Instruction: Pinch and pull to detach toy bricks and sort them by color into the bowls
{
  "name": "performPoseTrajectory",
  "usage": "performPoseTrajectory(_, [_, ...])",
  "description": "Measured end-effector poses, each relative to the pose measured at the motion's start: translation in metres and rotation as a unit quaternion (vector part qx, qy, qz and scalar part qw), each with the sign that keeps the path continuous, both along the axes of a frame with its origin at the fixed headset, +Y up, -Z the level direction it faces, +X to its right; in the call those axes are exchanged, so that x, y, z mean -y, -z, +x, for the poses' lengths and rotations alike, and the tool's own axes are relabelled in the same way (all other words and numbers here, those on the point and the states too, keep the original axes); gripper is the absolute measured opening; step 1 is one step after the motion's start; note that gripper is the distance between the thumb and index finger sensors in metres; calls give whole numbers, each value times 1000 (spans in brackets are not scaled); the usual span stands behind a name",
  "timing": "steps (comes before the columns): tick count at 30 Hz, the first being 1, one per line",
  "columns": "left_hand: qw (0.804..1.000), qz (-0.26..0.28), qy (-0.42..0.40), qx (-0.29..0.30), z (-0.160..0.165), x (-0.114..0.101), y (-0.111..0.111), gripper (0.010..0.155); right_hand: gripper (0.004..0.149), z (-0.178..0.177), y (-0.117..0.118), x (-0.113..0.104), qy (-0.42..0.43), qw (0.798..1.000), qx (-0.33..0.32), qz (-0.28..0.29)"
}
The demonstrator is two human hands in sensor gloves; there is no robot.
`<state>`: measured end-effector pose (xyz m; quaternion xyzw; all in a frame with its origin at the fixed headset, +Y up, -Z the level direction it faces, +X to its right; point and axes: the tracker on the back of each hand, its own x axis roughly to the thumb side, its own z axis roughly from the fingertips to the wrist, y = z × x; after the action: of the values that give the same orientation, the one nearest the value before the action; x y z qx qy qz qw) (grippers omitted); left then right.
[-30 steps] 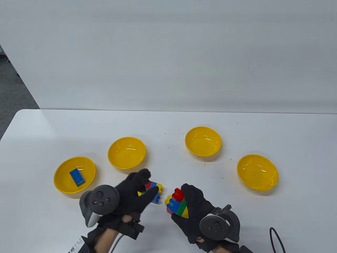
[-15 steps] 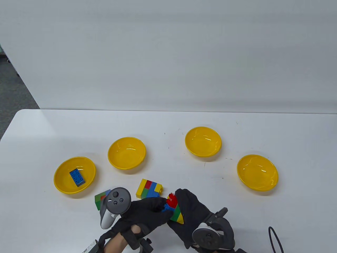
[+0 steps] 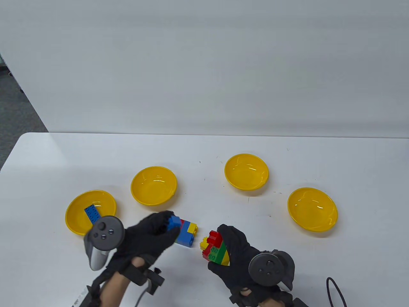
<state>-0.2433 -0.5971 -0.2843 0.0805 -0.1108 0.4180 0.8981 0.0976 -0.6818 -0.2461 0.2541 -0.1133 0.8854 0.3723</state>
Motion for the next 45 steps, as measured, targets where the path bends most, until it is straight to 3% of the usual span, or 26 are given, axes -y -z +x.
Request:
performPoseTrajectory(3, [988,29,106,-107,-37,-34,10,70,94,-1,3,0,-13,1000,-4,-3])
performPoseTrajectory(6, [967,-4,185,-174,-69,-37,28,70,94,-4,4,1,-29,1000,-10,-3])
performPoseTrajectory(8, [953,-34,220,-205,-84,-23,40,69,95,-6,2,1,-44,999,-12,-3])
performPoseTrajectory(12, [913,-125,299,-250,-112,31,64,69,97,-8,3,2,-72,997,-17,-14])
performPoseTrajectory(15, [896,-168,314,-265,-124,62,73,69,96,-9,4,3,-75,997,-16,-17])
performPoseTrajectory(18, [894,-183,305,-274,-131,77,77,69,95,-8,5,6,-80,996,-18,-21])
performPoseTrajectory(22, [881,-189,324,-289,-137,81,79,69,95,-8,7,10,-92,995,-15,-24])
performPoseTrajectory(29, [894,-154,290,-303,-137,59,68,73,95,-7,6,8,-95,995,-9,-12])
performPoseTrajectory(35, [931,-70,256,-252,-95,19,55,68,94,-8,2,4,-100,995,-6,11])
performPoseTrajectory(40, [977,6,164,-133,-29,-10,33,67,95,-9,-3,0,-103,994,-10,37])
performPoseTrajectory(43, [997,32,58,-28,15,-7,17,68,96,-9,-4,-2,-92,995,-9,43])
performPoseTrajectory(45, [999,19,19,34,42,4,10,71,96,-9,-4,-2,-88,995,-7,50])
